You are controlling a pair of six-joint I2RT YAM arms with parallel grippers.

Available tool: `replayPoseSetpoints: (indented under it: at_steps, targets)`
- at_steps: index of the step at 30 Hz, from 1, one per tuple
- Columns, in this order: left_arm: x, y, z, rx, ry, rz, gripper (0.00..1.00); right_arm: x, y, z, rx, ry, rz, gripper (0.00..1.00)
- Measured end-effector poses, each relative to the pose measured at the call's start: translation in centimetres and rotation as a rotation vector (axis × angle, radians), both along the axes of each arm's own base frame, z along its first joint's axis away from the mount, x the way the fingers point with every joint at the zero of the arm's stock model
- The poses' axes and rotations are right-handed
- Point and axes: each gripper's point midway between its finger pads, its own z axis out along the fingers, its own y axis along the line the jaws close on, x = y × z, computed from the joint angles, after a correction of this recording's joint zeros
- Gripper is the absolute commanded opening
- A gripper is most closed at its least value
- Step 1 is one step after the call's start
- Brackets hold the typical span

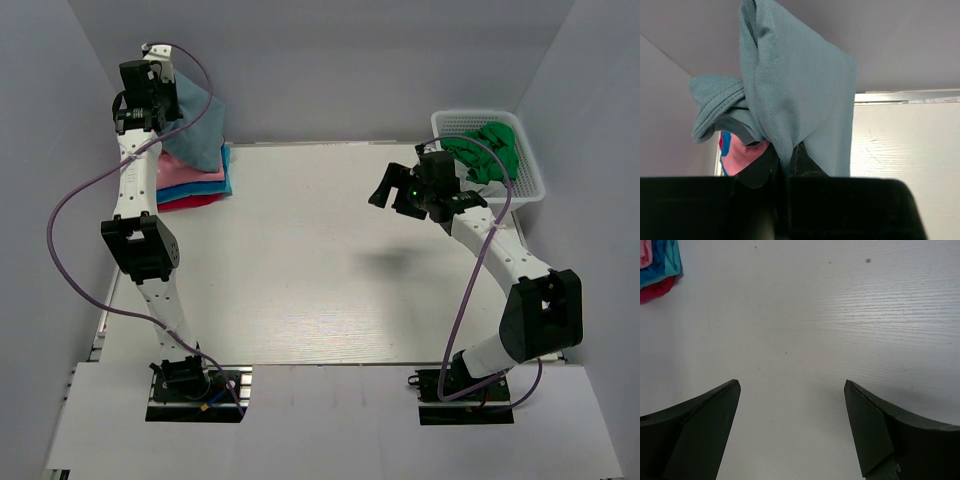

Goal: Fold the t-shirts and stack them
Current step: Put the neatly folded tshirt into the corner of the board with the left arm

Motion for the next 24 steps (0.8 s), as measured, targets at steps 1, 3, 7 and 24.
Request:
replayPoseSetpoints:
  at_steps: [1,3,7,24]
  targets:
    - [0.0,-0.3,0.0,-0.010,-0.001,-0.009,0.00,0.0,0.0,0.0,0.001,0.001,0.001,0.90]
    - [0.1,-0.8,0.0,-0.025,-0.003,-0.029,0.00,0.0,0.0,0.0,0.001,0.000,0.002,0.90]
    - [0.1,-2.0,0.2,-0.065,-0.007,-0.072,0.00,0.0,0.0,0.0,0.000,0.000,0.001,0.90]
    - [-0.2,-2.8,-0.4,-0.120,0.008,-0.089,0.00,-0.3,0.0,-0.1,0.004,0.003,0.005,0.90]
